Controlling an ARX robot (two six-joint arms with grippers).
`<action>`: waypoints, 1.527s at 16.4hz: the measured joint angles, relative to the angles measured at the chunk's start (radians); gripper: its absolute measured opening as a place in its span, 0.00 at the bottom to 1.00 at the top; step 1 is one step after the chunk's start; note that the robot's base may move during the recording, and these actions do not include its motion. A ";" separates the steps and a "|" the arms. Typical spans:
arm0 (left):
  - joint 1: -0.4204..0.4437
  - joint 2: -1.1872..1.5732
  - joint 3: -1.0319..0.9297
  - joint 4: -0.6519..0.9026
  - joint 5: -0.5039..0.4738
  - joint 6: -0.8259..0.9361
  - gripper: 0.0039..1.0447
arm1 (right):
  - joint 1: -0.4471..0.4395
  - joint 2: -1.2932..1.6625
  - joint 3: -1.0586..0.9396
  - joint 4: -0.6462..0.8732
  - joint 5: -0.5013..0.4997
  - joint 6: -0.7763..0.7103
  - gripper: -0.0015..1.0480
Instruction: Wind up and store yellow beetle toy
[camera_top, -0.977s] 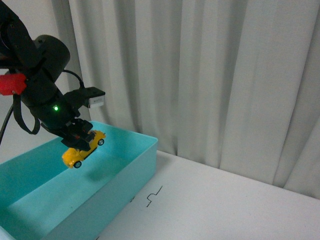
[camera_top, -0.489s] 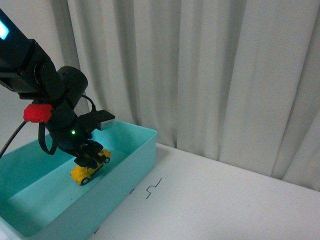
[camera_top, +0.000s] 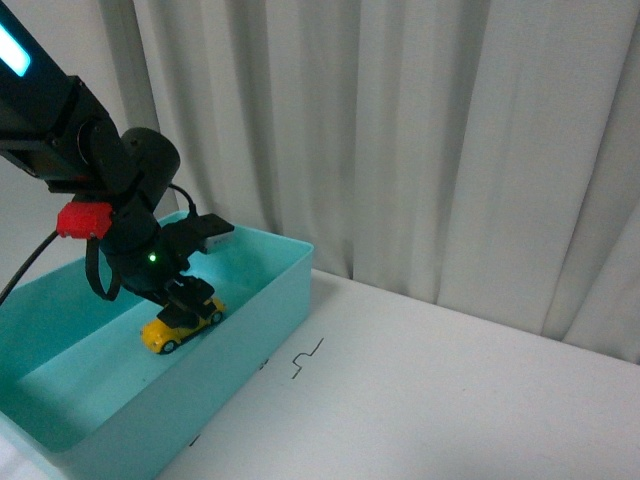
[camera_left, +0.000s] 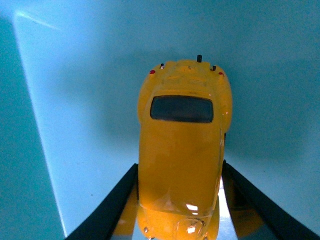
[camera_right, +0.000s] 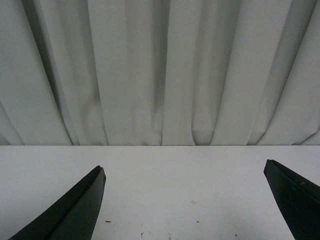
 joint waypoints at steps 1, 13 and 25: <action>0.000 0.011 0.000 -0.012 0.004 0.000 0.64 | 0.000 0.000 0.000 0.000 0.000 0.000 0.94; 0.026 -0.239 -0.009 -0.008 0.177 0.004 0.94 | 0.000 0.000 0.000 0.000 0.000 0.000 0.94; -0.268 -1.181 -0.792 0.822 0.113 -0.518 0.31 | 0.000 0.000 0.000 0.000 0.000 0.000 0.94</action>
